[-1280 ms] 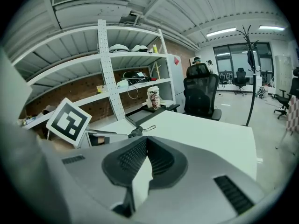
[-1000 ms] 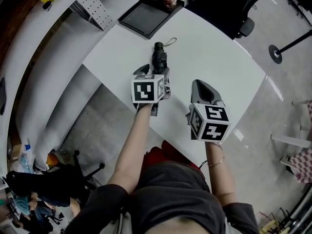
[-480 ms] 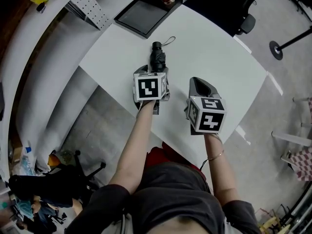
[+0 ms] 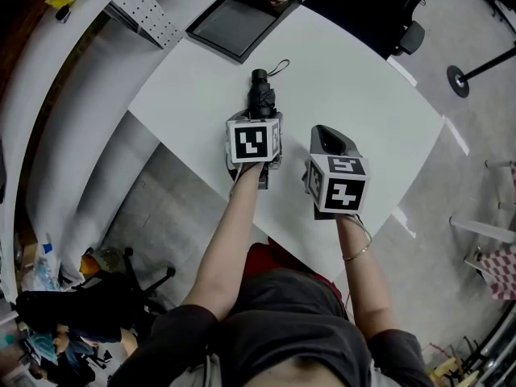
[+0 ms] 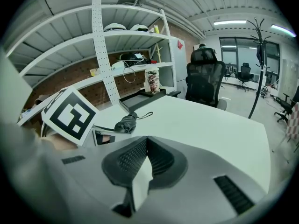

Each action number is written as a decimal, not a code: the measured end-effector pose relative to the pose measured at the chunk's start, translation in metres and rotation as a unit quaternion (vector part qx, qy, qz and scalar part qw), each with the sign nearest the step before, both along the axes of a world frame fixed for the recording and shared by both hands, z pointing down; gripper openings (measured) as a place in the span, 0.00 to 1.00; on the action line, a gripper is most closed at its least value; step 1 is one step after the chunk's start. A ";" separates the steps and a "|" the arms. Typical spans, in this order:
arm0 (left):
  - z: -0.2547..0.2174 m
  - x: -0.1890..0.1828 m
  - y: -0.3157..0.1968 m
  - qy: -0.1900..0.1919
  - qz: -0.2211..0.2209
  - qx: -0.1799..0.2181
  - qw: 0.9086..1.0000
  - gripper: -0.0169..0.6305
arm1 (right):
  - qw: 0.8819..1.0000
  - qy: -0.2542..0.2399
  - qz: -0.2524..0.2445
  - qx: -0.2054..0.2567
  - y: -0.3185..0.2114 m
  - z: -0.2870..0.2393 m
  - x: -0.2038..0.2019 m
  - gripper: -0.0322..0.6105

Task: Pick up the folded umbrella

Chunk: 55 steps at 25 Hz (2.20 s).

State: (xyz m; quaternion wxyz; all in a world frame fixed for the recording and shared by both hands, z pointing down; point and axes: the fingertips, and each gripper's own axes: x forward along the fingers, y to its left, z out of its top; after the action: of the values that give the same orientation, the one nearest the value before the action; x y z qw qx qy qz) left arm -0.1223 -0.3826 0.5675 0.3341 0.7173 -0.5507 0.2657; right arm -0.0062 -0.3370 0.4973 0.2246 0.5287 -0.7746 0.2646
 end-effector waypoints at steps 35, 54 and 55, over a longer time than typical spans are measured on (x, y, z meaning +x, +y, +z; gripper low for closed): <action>0.007 -0.005 -0.002 -0.046 -0.008 -0.026 0.999 0.42 | 1.000 -0.006 -0.001 -0.013 -0.002 0.005 0.005 0.08; -0.062 0.014 0.004 -0.010 0.017 0.090 0.996 0.41 | 0.999 -0.010 -0.001 0.031 0.004 -0.030 0.008 0.08; -0.068 0.015 0.004 -0.009 0.017 0.099 0.995 0.41 | 0.999 -0.011 0.000 0.036 0.005 -0.034 0.009 0.08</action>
State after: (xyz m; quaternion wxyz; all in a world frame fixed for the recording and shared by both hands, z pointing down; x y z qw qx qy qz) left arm -0.1075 -0.3783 0.4999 0.2516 0.7540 -0.5648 0.2219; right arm 0.0026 -0.3322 0.4633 0.1975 0.5332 -0.7861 0.2424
